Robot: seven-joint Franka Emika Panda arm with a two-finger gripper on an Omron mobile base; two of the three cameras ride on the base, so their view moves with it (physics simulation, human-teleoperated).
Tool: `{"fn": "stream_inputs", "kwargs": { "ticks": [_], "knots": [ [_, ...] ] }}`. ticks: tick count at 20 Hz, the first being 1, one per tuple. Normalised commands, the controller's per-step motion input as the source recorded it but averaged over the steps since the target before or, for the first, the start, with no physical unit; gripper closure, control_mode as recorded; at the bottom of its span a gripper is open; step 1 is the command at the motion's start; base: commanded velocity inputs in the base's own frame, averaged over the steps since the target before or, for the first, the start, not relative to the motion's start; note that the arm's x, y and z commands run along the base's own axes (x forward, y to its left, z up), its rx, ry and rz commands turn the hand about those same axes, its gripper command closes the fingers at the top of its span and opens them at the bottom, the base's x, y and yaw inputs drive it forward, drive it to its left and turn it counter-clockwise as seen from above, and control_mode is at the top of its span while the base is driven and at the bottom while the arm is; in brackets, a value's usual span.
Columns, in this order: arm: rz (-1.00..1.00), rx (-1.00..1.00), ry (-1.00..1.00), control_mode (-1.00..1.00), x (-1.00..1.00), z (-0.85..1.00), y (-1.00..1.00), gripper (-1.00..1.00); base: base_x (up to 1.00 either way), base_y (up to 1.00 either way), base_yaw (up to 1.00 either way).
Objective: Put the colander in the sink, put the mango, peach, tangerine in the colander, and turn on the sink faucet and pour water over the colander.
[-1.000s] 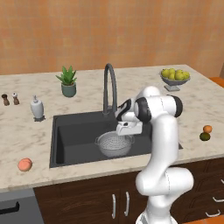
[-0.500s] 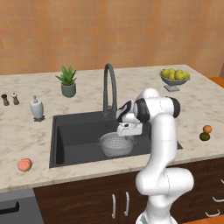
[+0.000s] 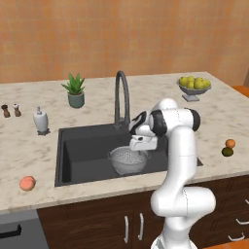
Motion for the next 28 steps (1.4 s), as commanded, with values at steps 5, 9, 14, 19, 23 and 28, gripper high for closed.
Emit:
{"fn": "stream_inputs", "kwargs": {
  "ticks": [5,9,14,19,23,28],
  "knots": [
    [0.00,0.02,-0.02,-1.00,-0.23,0.05,0.16,-1.00,0.00,0.00,0.00],
    [0.00,0.00,-0.09,-1.00,-0.25,0.16,0.01,-1.00,0.00,0.00,0.00],
    [0.00,0.00,-0.13,-1.00,-0.16,0.39,-0.07,-1.00,0.00,0.00,0.00],
    [0.00,0.00,-0.13,-1.00,-0.34,0.57,-0.28,-1.00,0.00,0.00,0.00],
    [-0.05,0.00,-0.15,-1.00,-0.56,0.52,-0.42,-1.00,0.00,0.00,0.00],
    [-0.21,0.00,-0.07,-1.00,-0.54,0.58,-0.43,-1.00,0.00,0.00,0.00]
  ]
}}
